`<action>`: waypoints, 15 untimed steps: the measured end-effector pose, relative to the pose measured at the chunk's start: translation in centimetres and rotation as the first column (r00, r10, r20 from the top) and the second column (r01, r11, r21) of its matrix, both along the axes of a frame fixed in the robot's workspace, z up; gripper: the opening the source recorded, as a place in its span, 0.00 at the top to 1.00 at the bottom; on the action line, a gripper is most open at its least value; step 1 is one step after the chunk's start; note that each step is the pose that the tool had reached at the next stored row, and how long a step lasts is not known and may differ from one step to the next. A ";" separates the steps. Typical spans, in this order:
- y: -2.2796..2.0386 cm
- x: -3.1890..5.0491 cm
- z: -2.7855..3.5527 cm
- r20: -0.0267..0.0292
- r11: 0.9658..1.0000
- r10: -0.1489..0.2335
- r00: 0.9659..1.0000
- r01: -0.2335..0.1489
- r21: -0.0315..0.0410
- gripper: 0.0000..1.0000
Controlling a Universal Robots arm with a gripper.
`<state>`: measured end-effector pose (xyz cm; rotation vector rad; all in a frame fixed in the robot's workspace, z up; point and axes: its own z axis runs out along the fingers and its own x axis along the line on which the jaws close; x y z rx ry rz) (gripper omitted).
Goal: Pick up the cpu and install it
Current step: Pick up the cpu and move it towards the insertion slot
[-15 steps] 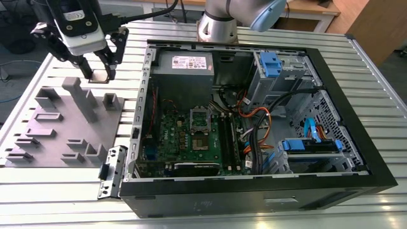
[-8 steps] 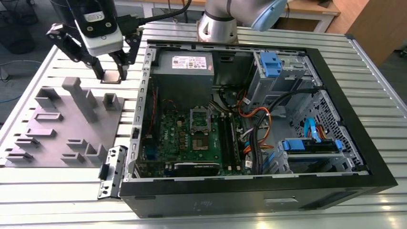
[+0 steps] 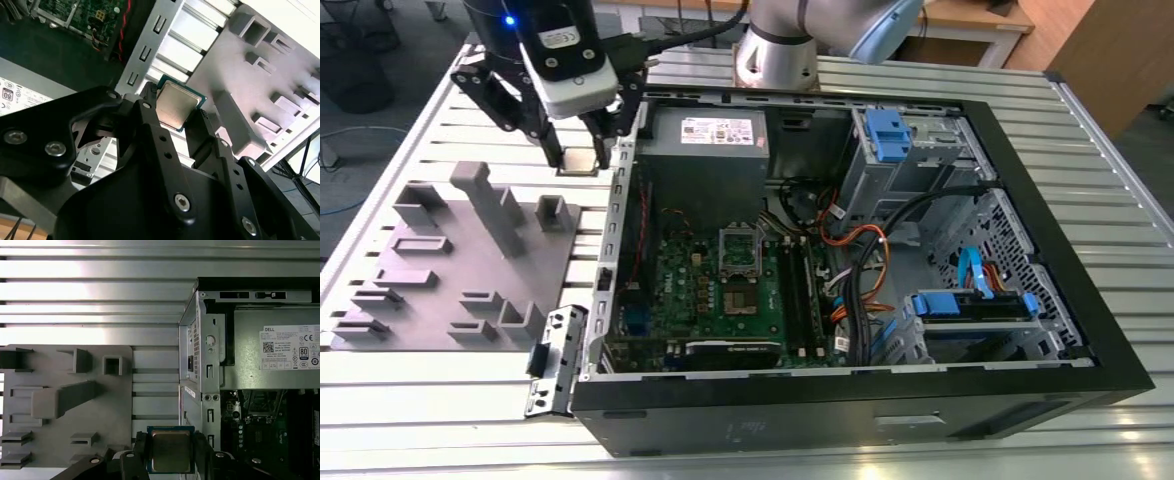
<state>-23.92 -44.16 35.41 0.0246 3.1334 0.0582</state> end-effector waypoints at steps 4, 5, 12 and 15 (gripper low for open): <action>0.00 1.14 0.00 0.000 1.000 0.000 1.000 0.000 0.000 0.53; 0.00 1.42 -0.01 0.000 1.000 0.000 1.000 0.000 0.000 0.53; 0.00 3.64 -0.01 0.000 1.000 0.000 1.000 0.000 0.000 0.53; 0.00 4.69 -0.01 0.000 1.000 0.000 1.000 0.000 0.000 0.53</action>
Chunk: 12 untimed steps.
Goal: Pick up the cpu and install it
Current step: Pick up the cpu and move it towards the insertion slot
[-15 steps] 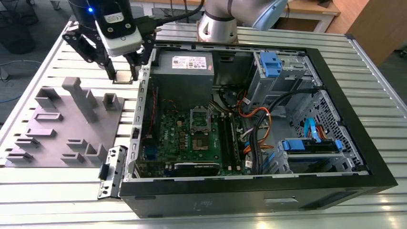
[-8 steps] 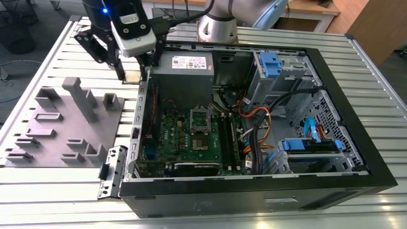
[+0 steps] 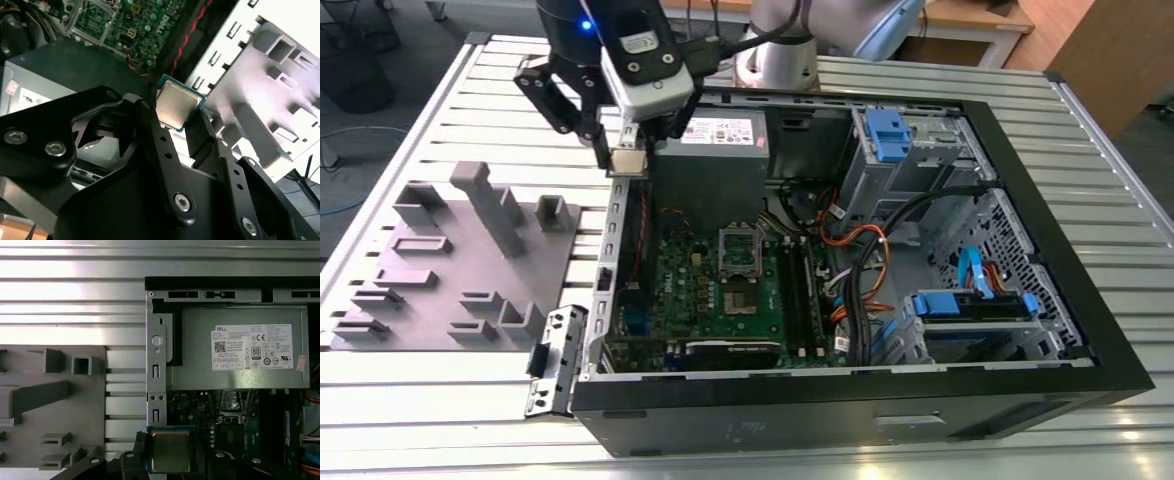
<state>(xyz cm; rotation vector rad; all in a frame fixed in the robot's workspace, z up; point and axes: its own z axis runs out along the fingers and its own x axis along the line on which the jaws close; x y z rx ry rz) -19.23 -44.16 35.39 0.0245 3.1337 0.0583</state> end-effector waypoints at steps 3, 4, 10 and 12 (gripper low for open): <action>0.00 1.09 0.00 0.000 1.000 0.000 1.000 0.000 0.000 0.53; 0.00 1.48 -0.01 0.000 1.000 0.000 1.000 0.000 0.000 0.53; -0.01 4.06 -0.01 -0.002 1.000 0.000 1.000 0.000 0.000 0.53; -0.01 4.96 -0.02 -0.002 1.000 0.000 1.000 0.000 0.000 0.53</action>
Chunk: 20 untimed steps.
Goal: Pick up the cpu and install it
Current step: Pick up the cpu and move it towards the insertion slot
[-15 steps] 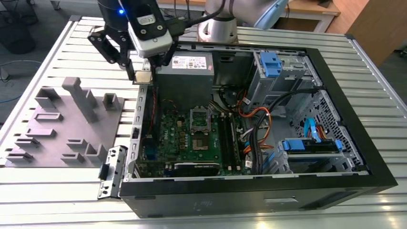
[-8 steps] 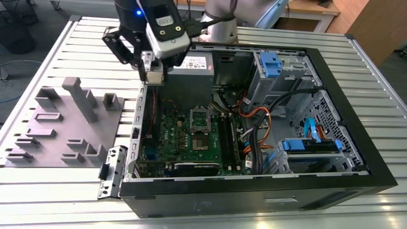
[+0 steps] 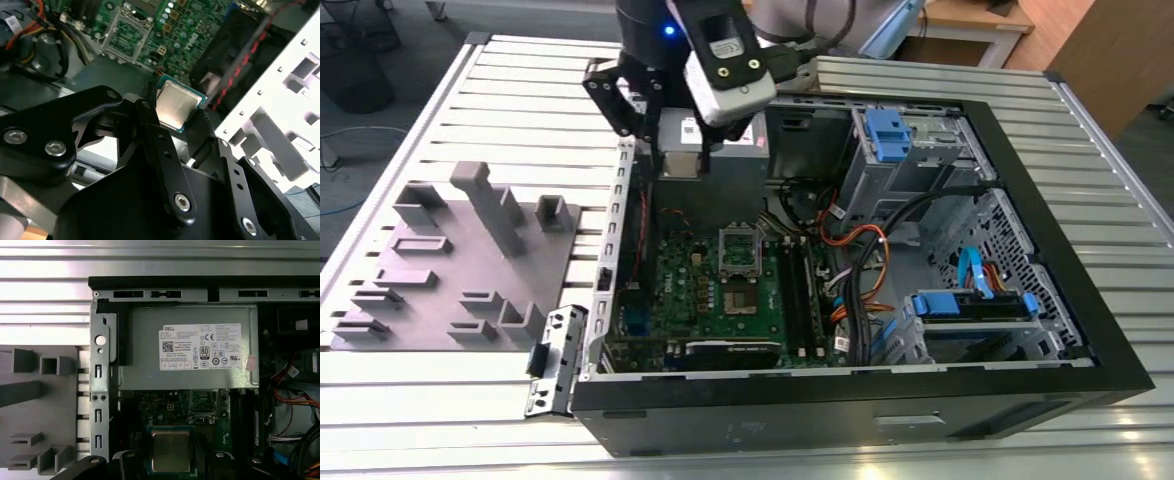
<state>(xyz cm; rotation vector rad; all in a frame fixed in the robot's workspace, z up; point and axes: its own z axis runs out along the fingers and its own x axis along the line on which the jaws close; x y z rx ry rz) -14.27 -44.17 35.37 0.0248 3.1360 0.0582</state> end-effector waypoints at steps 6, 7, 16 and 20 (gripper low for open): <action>-0.01 2.51 -0.02 -0.001 1.000 0.000 1.000 0.000 0.000 0.53; -0.01 2.87 -0.02 -0.001 1.000 0.000 1.000 0.000 0.000 0.53; -0.03 6.22 -0.06 -0.002 1.000 0.000 1.000 0.000 0.000 0.53; -0.04 6.87 -0.09 -0.002 1.000 0.000 1.000 0.000 0.000 0.53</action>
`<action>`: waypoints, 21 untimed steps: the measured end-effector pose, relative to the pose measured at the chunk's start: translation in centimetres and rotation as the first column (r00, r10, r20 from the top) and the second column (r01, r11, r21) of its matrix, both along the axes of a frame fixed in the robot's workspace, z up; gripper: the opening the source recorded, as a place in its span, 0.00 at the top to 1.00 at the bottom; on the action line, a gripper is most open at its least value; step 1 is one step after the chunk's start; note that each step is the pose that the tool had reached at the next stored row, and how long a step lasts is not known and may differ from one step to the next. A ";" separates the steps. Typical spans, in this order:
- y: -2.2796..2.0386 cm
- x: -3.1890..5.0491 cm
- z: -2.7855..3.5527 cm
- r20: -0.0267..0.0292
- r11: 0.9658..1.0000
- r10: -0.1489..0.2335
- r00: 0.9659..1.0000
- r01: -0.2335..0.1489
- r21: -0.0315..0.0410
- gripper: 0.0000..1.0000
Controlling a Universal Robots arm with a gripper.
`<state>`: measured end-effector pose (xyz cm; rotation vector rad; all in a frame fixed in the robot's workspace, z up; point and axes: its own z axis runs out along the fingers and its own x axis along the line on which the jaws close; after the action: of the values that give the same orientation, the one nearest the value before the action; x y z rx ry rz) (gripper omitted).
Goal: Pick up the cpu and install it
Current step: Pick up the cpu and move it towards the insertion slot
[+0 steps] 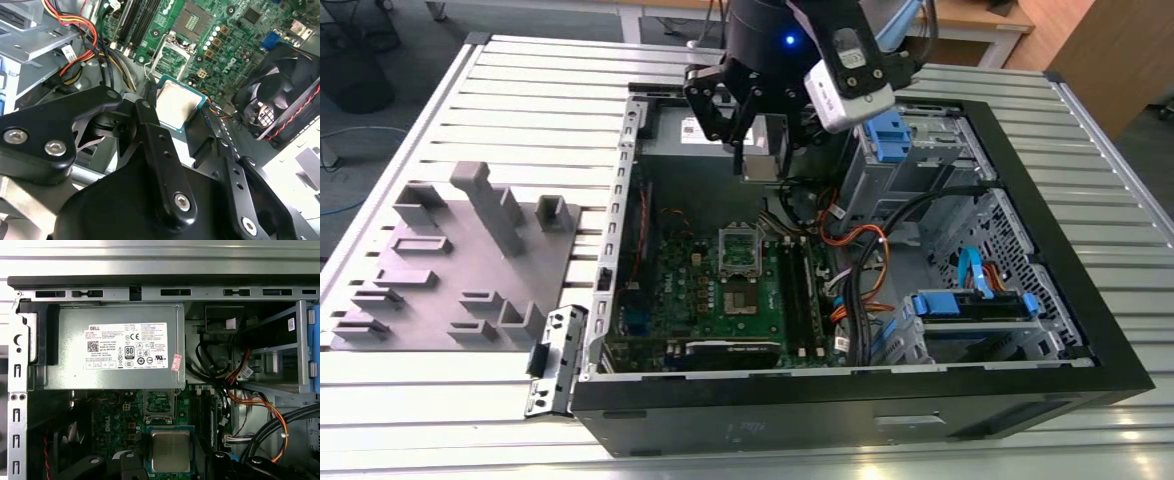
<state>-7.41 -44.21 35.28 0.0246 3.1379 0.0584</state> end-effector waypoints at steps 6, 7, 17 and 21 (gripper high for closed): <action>0.01 0.00 -0.13 0.000 1.000 0.000 1.000 0.000 -0.002 0.53; 0.01 -0.03 -0.24 0.000 1.000 0.000 1.000 0.000 -0.003 0.53; -0.13 -0.50 -2.03 0.000 1.000 0.000 1.000 0.000 -0.006 0.53; -0.25 -0.66 -2.76 0.000 1.000 0.000 1.000 0.000 -0.006 0.53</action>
<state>-8.07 -44.46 32.53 0.0246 3.1380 0.0496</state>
